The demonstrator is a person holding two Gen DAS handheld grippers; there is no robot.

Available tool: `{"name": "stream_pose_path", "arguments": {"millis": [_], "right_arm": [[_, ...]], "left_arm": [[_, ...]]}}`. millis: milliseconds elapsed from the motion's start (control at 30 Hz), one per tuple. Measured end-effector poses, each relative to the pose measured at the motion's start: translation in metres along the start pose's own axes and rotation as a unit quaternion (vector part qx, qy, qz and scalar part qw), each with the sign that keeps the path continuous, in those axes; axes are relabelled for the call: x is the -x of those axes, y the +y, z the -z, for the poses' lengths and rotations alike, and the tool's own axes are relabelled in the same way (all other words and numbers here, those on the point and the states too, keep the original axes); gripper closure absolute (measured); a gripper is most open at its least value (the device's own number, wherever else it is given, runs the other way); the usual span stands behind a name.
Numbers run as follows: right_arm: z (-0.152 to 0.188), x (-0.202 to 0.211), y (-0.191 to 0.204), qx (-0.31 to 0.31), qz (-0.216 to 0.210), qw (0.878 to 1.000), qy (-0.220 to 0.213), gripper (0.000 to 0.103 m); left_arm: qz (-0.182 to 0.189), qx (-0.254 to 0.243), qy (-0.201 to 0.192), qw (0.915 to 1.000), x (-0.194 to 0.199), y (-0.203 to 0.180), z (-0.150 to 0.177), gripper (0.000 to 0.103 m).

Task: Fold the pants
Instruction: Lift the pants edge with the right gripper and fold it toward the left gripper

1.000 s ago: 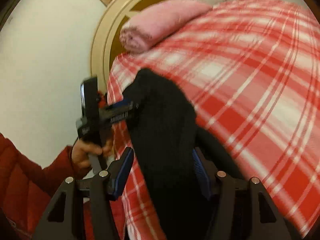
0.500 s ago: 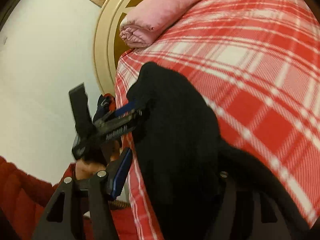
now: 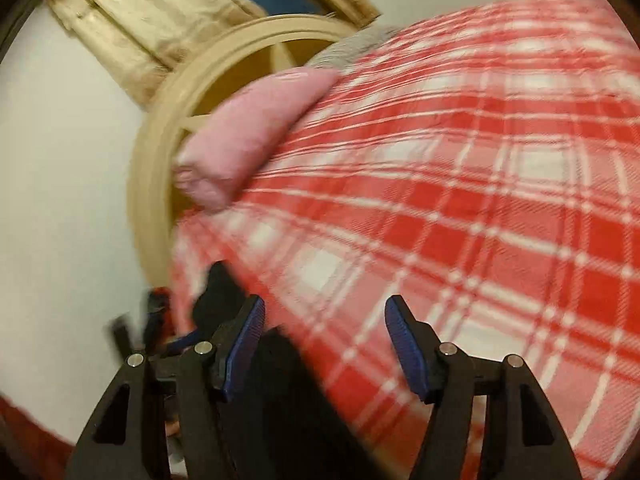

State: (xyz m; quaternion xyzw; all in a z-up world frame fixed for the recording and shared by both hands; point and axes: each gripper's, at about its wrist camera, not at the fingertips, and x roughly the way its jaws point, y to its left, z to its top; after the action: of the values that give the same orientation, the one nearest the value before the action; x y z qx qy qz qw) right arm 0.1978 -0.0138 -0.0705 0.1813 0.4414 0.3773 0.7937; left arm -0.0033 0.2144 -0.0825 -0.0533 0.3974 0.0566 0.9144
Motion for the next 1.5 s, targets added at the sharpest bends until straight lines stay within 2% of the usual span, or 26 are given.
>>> {"name": "stream_pose_path", "arguments": {"millis": [67, 167, 267, 433, 500, 633, 733, 767, 833, 933, 1000, 1067, 1167, 1233, 1333, 1400, 1433, 1467, 1500], "right_arm": [[0.012, -0.008, 0.014, 0.026, -0.016, 0.999, 0.029, 0.038], [0.023, -0.038, 0.029, 0.047, -0.019, 0.996, 0.071, 0.038], [0.033, -0.064, 0.035, 0.043, -0.039, 0.993, 0.106, 0.038], [0.044, -0.054, 0.056, 0.072, -0.068, 0.987, 0.123, 0.038], [0.052, -0.048, 0.061, 0.089, -0.066, 0.984, 0.136, 0.038], [0.073, -0.051, 0.058, 0.12, -0.03, 0.976, 0.181, 0.039], [0.065, -0.053, 0.051, 0.088, -0.051, 0.982, 0.158, 0.039], [0.059, -0.058, 0.049, 0.064, -0.071, 0.984, 0.148, 0.038], [0.049, -0.074, 0.05, 0.027, -0.128, 0.981, 0.143, 0.038], [0.041, -0.107, 0.063, 0.019, -0.151, 0.977, 0.152, 0.038], [0.038, -0.121, 0.072, 0.042, -0.126, 0.98, 0.15, 0.038], [0.031, -0.116, 0.072, 0.063, -0.082, 0.988, 0.117, 0.041], [0.011, -0.096, 0.044, 0.016, -0.087, 0.994, 0.065, 0.044], [0.005, -0.094, 0.028, -0.009, -0.093, 0.993, 0.07, 0.05], [0.006, -0.093, 0.019, 0.004, -0.069, 0.993, 0.096, 0.058], [0.0, -0.084, 0.004, -0.019, -0.085, 0.991, 0.106, 0.059], [-0.003, -0.074, -0.004, -0.024, -0.058, 0.993, 0.097, 0.058], [-0.009, -0.059, -0.012, -0.018, 0.007, 0.997, 0.07, 0.058], [-0.015, -0.032, -0.026, -0.026, 0.051, 0.998, 0.037, 0.058]], "left_arm": [[-0.001, 0.001, 0.001, 1.0, 0.0, 0.0, 0.0, 0.013], [-0.001, 0.002, 0.001, 1.0, 0.0, 0.0, 0.0, 0.013], [0.0, 0.003, 0.003, 1.0, 0.001, 0.0, 0.0, 0.013], [0.002, 0.003, 0.005, 1.0, 0.001, 0.001, 0.0, 0.013], [0.003, 0.003, 0.004, 1.0, 0.0, 0.001, 0.0, 0.013], [0.004, 0.003, 0.003, 1.0, 0.001, 0.0, 0.0, 0.012], [0.003, 0.004, 0.001, 1.0, 0.001, 0.0, 0.001, 0.012], [0.003, 0.004, 0.001, 1.0, 0.001, 0.0, 0.001, 0.012], [0.002, 0.004, 0.002, 1.0, 0.001, 0.0, 0.001, 0.012], [0.002, 0.004, 0.003, 1.0, 0.001, 0.0, 0.001, 0.012], [0.001, 0.002, 0.003, 1.0, 0.001, 0.0, 0.001, 0.012], [0.002, -0.002, 0.004, 1.0, 0.001, 0.0, 0.001, 0.012], [0.004, -0.009, 0.003, 0.9999, 0.001, 0.001, 0.002, 0.011], [0.002, -0.011, 0.001, 0.9999, 0.001, 0.0, 0.002, 0.011], [0.003, -0.013, -0.001, 0.9999, 0.001, 0.0, 0.002, 0.011], [0.007, -0.013, 0.0, 0.9999, 0.002, 0.001, 0.002, 0.011], [0.007, -0.013, 0.001, 0.9999, 0.001, 0.002, 0.001, 0.011], [0.01, -0.012, 0.003, 0.9999, 0.001, 0.003, 0.001, 0.011], [0.013, -0.013, 0.004, 0.9998, 0.001, 0.003, 0.0, 0.011]]}}
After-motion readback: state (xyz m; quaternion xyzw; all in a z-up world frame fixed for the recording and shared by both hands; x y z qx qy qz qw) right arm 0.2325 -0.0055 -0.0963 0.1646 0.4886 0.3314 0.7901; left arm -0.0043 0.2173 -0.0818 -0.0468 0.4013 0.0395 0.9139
